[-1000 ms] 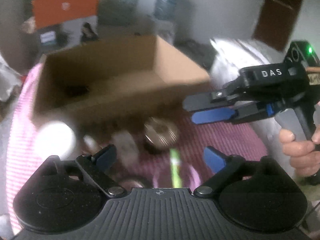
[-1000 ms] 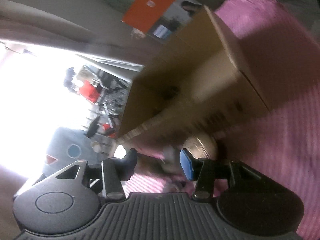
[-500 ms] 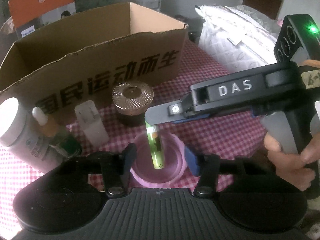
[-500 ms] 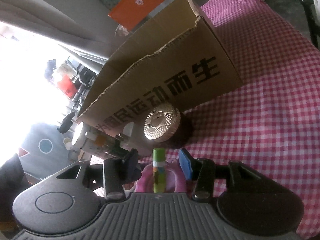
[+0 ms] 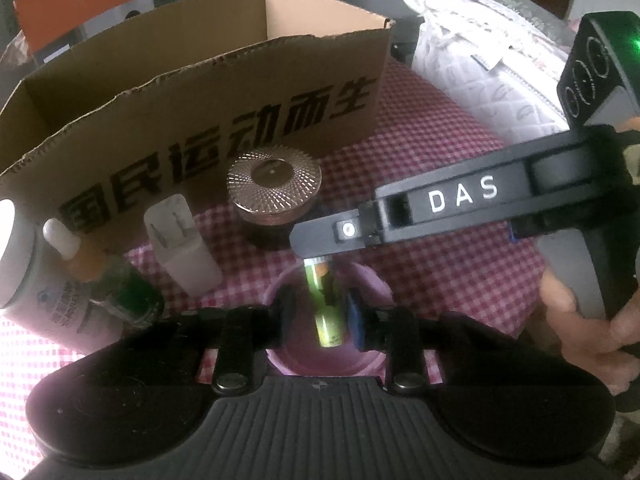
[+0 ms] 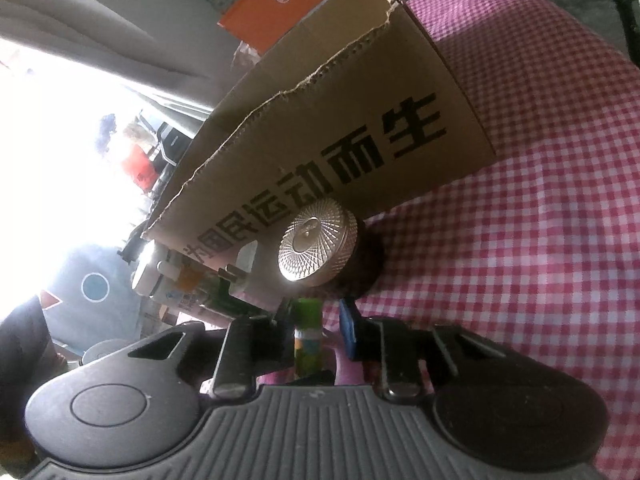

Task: Organize rigid objects
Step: 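Close the right gripper on the green marker while the left gripper also closes on it, then carry the green marker into the cardboard box and open both grippers, then move both tools back to the pink ring on the table, then grasp the pink ring rim with the right gripper while the left gripper closes on it, then carry the pink ring into the cardboard box and open both grippers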

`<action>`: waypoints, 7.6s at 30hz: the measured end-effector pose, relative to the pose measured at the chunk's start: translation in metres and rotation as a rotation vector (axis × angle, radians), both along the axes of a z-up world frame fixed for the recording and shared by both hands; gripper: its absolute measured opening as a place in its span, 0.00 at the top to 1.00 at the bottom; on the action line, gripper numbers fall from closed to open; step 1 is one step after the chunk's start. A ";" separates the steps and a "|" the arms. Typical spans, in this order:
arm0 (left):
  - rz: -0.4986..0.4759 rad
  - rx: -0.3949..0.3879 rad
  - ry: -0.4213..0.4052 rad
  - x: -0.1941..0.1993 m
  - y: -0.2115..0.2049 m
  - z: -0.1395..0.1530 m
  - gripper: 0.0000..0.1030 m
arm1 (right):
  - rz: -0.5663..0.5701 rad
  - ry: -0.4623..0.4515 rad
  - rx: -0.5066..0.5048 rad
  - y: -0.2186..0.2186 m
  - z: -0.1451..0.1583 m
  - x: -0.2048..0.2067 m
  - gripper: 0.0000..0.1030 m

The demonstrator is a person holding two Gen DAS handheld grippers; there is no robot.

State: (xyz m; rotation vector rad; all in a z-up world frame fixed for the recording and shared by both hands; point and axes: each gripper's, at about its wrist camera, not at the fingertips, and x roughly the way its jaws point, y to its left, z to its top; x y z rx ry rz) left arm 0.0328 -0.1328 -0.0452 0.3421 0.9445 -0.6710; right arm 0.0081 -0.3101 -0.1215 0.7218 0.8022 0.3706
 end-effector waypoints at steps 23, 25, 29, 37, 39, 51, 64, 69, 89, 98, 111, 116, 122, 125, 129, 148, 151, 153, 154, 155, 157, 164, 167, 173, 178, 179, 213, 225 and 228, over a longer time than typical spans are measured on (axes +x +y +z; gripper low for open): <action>-0.004 -0.041 -0.167 -0.027 0.010 0.040 0.86 | 0.008 -0.134 -0.077 0.022 0.048 -0.025 0.84; 0.004 -0.057 -0.211 -0.027 0.013 0.053 0.86 | 0.013 -0.185 -0.112 0.028 0.066 -0.027 0.84; 0.050 -0.092 -0.290 -0.020 0.025 0.084 0.86 | 0.047 -0.286 -0.158 0.038 0.103 -0.018 0.84; 0.202 -0.169 -0.305 0.038 0.051 0.122 0.86 | 0.162 -0.343 -0.168 0.060 0.153 0.053 0.84; 0.250 -0.178 -0.262 0.064 0.059 0.123 0.86 | 0.199 -0.297 -0.153 0.068 0.156 0.086 0.84; 0.378 -0.053 -0.031 0.171 0.071 0.075 0.86 | 0.325 0.114 -0.060 0.092 0.098 0.234 0.84; 0.384 -0.014 0.016 0.175 0.075 0.064 0.70 | 0.374 0.315 -0.152 0.118 0.052 0.286 0.82; 0.412 -0.034 -0.040 0.166 0.079 0.079 0.56 | 0.356 0.293 -0.129 0.117 0.056 0.284 0.77; 0.299 -0.299 -0.071 0.058 0.095 0.123 0.11 | 0.162 -0.126 -0.093 0.013 0.153 0.081 0.33; 0.106 -0.252 0.153 0.018 0.064 0.059 0.11 | 0.049 -0.018 -0.082 0.000 0.088 0.000 0.33; 0.028 -0.091 0.127 -0.009 0.033 0.020 0.25 | 0.009 0.031 -0.190 0.022 0.034 -0.033 0.56; 0.017 -0.071 0.126 -0.017 0.027 0.009 0.31 | 0.033 0.035 -0.232 0.029 0.025 -0.028 0.73; -0.007 -0.049 0.100 -0.019 0.019 0.004 0.33 | 0.042 0.035 -0.256 0.028 0.018 -0.027 0.77; -0.033 -0.055 0.105 -0.019 0.014 0.003 0.34 | 0.018 0.037 -0.244 0.018 0.018 -0.032 0.77; -0.083 -0.065 0.102 -0.019 0.001 0.002 0.34 | -0.021 0.046 -0.246 0.003 0.019 -0.039 0.77; -0.150 0.091 -0.047 -0.022 -0.032 -0.012 0.27 | -0.029 0.055 -0.249 -0.008 0.012 -0.039 0.76; -0.153 0.083 -0.051 -0.022 -0.034 -0.012 0.29 | -0.024 0.048 -0.254 -0.008 0.012 -0.038 0.76; -0.158 0.085 -0.063 -0.023 -0.035 -0.012 0.30 | -0.019 0.041 -0.260 -0.008 0.012 -0.038 0.76; -0.159 0.085 -0.069 -0.023 -0.036 -0.012 0.30 | -0.017 0.039 -0.262 -0.008 0.012 -0.038 0.76; -0.159 0.084 -0.072 -0.023 -0.036 -0.012 0.30 | -0.017 0.036 -0.266 -0.007 0.012 -0.038 0.76; -0.160 0.082 -0.073 -0.022 -0.035 -0.011 0.30 | -0.018 0.034 -0.275 -0.007 0.013 -0.037 0.77; -0.133 0.022 -0.094 -0.025 -0.025 0.010 0.31 | -0.038 0.003 -0.282 -0.007 0.031 -0.042 0.76; -0.115 -0.013 -0.160 -0.028 -0.018 0.033 0.31 | -0.047 -0.057 -0.303 -0.004 0.056 -0.044 0.76; -0.032 -0.104 -0.299 -0.009 0.008 0.095 0.31 | -0.011 -0.230 -0.334 0.006 0.122 -0.022 0.76; 0.076 -0.166 -0.290 0.035 0.037 0.128 0.31 | 0.076 -0.317 -0.356 0.025 0.163 0.028 0.76; 0.098 -0.170 -0.284 0.046 0.040 0.131 0.31 | 0.095 -0.319 -0.359 0.031 0.168 0.041 0.76; 0.177 0.106 0.214 0.184 0.046 0.046 0.27 | 0.418 0.398 -0.122 0.061 0.057 0.242 0.75; 0.205 0.040 0.170 0.179 0.051 0.062 0.25 | 0.335 0.305 -0.059 0.045 0.072 0.232 0.74; 0.224 0.001 0.145 0.174 0.054 0.073 0.24 | 0.287 0.246 -0.036 0.034 0.088 0.220 0.74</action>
